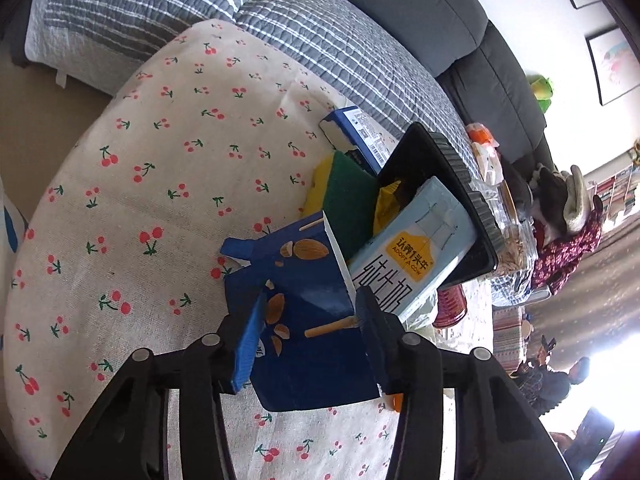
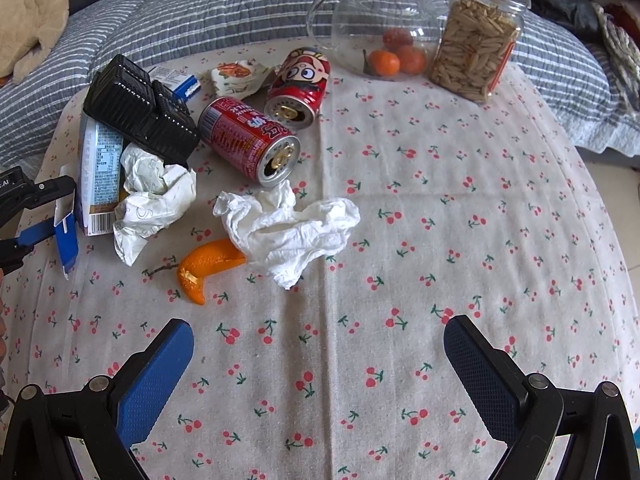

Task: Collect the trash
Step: 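Grasp the blue biscuit box with the left gripper and lift it, then carry the blue box toward the bin while the right gripper grasps the orange peel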

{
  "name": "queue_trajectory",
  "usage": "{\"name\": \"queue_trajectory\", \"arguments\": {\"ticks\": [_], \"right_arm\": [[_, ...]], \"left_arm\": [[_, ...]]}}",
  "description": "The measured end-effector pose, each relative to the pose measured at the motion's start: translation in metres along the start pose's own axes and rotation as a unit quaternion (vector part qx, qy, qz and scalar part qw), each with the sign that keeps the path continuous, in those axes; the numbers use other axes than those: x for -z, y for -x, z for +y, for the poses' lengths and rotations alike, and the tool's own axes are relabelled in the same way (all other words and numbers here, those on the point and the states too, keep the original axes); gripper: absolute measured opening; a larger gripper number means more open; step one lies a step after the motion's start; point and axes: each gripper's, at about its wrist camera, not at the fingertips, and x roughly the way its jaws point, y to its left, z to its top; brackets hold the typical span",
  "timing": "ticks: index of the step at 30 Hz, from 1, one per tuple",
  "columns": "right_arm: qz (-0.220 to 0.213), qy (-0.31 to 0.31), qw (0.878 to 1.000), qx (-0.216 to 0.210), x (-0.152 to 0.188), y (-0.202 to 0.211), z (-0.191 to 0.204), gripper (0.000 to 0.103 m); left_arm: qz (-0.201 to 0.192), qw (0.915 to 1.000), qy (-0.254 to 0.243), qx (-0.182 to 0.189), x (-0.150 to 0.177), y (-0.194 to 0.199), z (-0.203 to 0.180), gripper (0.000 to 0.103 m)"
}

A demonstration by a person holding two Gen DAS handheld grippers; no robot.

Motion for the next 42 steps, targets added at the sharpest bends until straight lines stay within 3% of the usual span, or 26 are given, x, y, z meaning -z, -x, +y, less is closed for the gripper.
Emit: {"name": "queue_trajectory", "arguments": {"ticks": [6, 10, 15, 17, 19, 22, 26, 30, 32, 33, 34, 36, 37, 42], "right_arm": [[0.002, 0.008, 1.0, -0.005, 0.002, 0.001, 0.006, 0.103], [0.001, 0.013, 1.0, -0.008, 0.005, 0.003, 0.01, 0.103], [0.0, 0.014, 1.0, -0.009, 0.007, 0.004, 0.012, 0.103], [-0.001, 0.016, 1.0, -0.01, 0.007, 0.004, 0.013, 0.103], [-0.002, 0.018, 1.0, -0.011, 0.008, 0.005, 0.016, 0.103], [-0.001, 0.022, 1.0, -0.012, 0.008, 0.005, 0.02, 0.103], [0.002, 0.031, 0.999, -0.008, 0.007, 0.003, 0.025, 0.103], [0.009, 0.028, 1.0, -0.005, 0.006, -0.003, 0.024, 0.103], [0.013, 0.023, 1.0, -0.003, 0.004, -0.005, 0.021, 0.103], [0.015, 0.02, 1.0, -0.002, 0.002, -0.007, 0.019, 0.103], [0.016, 0.016, 1.0, -0.001, 0.001, -0.008, 0.017, 0.103], [0.02, 0.008, 1.0, -0.001, -0.003, -0.012, 0.012, 0.103], [0.021, 0.004, 1.0, -0.002, -0.005, -0.014, 0.01, 0.103], [0.031, -0.01, 0.999, 0.007, -0.018, -0.029, 0.004, 0.103]], "left_arm": [[0.009, 0.9996, -0.022, -0.014, 0.007, 0.024, -0.001, 0.029], [0.006, 0.9969, -0.033, -0.071, 0.008, 0.047, 0.016, 0.028], [0.02, 0.9974, 0.024, -0.066, 0.006, 0.065, 0.052, 0.03], [0.007, 0.9961, 0.02, -0.086, 0.005, 0.073, 0.055, 0.039], [-0.004, 0.9949, 0.008, -0.101, 0.006, 0.077, 0.051, 0.061], [-0.007, 0.9921, -0.014, -0.124, 0.009, 0.073, 0.04, 0.076], [-0.001, 0.9826, -0.053, -0.178, 0.014, 0.053, 0.025, 0.077], [0.006, 0.9814, -0.054, -0.184, 0.014, 0.033, 0.024, 0.077], [0.009, 0.9772, -0.064, -0.202, 0.014, 0.022, 0.024, 0.076], [0.012, 0.9761, -0.066, -0.207, 0.014, 0.018, 0.026, 0.071], [0.016, 0.9759, -0.065, -0.208, 0.014, 0.015, 0.029, 0.058], [0.01, 0.9742, -0.073, -0.213, 0.015, 0.017, 0.03, 0.052], [0.012, 0.9751, -0.077, -0.208, 0.015, 0.019, 0.031, 0.042], [0.023, 0.9798, -0.08, -0.182, 0.018, 0.031, 0.035, 0.042]]}}
